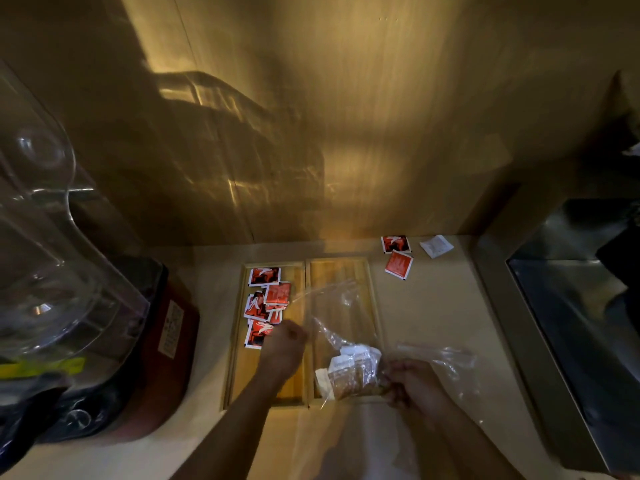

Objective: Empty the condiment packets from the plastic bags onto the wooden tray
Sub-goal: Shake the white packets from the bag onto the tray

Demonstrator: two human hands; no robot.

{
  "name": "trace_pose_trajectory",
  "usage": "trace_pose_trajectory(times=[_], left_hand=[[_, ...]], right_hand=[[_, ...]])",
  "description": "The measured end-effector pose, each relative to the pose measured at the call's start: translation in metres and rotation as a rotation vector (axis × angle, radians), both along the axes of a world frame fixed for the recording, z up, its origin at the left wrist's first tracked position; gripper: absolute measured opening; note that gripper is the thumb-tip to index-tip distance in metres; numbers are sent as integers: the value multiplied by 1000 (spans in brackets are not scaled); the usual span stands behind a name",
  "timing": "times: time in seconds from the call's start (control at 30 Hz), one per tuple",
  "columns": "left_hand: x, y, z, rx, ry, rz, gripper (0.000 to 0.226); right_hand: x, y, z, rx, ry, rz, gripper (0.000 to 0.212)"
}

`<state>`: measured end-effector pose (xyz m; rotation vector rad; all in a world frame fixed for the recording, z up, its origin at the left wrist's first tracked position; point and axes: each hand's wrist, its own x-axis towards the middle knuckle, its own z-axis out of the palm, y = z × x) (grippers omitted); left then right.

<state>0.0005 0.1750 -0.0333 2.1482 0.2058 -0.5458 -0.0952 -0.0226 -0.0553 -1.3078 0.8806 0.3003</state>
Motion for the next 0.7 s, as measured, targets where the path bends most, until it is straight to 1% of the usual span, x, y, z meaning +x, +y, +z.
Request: trace_pose_trajectory(times=[0.1,0.17,0.27,0.33,0.37,0.4,0.43,0.5,0.63,0.7], left_hand=[[-27,0,-5,182,72,-177,22],[-39,-3,-4,317,89,-291,39],[-55,-6,-7,368,100,-494,57],[-63,-7,-11,410,75,-561,69],[-67,-7,-13,439,40,-569,68],[-68,-6,-17,467,-11,-562,60],[-69,-6,-17,475,-57,-546,47],[-70,-5,-18,415,-102,-484,23],[-68,-2,-11,283,-129,-376,13],[-62,1,-1,214,-139,-343,21]], right_hand=[[-3,0,0,34,5,-6,22],[-4,1,-1,48,16,-17,21],[-5,3,-2,49,31,-19,21],[-5,3,-2,38,36,-5,18],[-5,3,-2,30,34,4,17],[-5,3,-1,22,31,11,17],[-5,2,1,13,27,15,17],[-5,1,2,1,11,19,21],[-1,-1,10,-59,-22,65,30],[3,0,18,-59,-43,60,30]])
